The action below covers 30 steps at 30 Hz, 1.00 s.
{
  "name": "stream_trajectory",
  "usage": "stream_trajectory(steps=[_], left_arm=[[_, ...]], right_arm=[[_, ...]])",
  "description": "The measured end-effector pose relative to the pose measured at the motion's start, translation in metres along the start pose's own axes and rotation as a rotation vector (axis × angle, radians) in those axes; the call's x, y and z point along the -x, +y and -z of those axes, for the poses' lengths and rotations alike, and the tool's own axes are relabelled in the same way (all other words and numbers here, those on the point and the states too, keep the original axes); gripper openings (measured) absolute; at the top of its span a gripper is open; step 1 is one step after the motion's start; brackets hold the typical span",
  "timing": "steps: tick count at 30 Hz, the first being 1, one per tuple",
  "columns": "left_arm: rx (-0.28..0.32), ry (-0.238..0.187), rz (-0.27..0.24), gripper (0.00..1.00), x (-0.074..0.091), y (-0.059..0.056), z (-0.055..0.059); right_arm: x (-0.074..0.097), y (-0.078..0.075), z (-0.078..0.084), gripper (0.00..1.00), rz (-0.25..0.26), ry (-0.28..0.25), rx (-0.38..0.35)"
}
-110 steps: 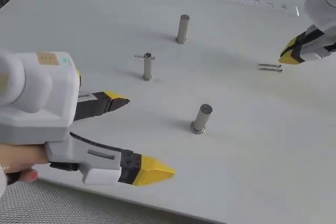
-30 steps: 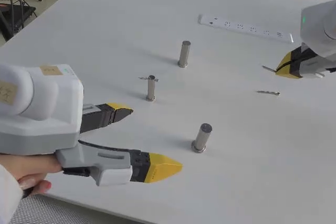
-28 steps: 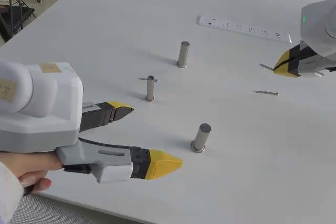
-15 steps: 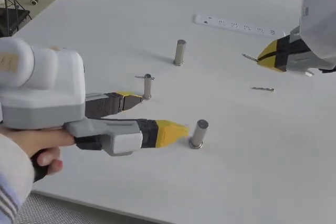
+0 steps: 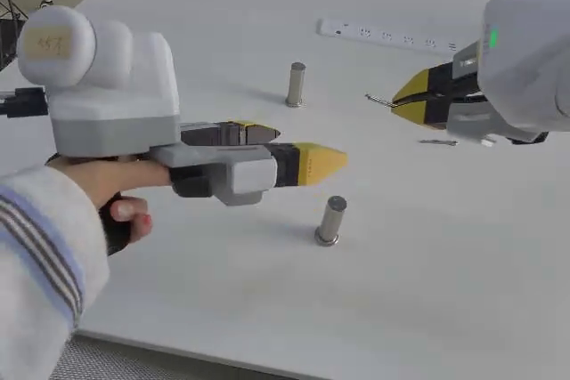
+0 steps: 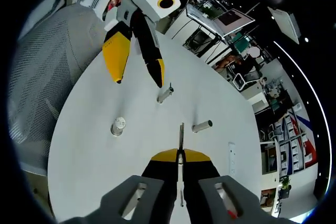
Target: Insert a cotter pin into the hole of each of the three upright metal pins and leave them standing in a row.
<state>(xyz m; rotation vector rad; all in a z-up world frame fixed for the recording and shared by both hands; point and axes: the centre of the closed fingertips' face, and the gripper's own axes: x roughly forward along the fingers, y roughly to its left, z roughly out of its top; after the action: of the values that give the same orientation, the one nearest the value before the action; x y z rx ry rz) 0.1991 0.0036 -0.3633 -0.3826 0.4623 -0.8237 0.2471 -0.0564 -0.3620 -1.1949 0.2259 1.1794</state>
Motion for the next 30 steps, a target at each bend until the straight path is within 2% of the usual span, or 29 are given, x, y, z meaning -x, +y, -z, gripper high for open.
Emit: stream_trajectory(steps=[7, 12, 24, 30], left_arm=[[0.031, -0.005, 0.041, 0.44, -0.015, -0.005, -0.006], [0.049, 0.015, 0.052, 0.39, -0.024, -0.005, -0.002], [0.097, 0.035, 0.094, 0.13, -0.037, -0.008, 0.004], [0.119, 0.034, 0.098, 0.06, -0.037, -0.007, 0.005]], right_arm=[[-0.008, 0.02, -0.012, 0.0, -0.029, -0.039, 0.014], [-0.013, 0.029, -0.015, 0.0, -0.045, -0.047, 0.006], [-0.014, 0.034, -0.026, 0.0, -0.052, -0.069, -0.011], [-0.014, 0.036, -0.026, 0.0, -0.057, -0.068, -0.008]])
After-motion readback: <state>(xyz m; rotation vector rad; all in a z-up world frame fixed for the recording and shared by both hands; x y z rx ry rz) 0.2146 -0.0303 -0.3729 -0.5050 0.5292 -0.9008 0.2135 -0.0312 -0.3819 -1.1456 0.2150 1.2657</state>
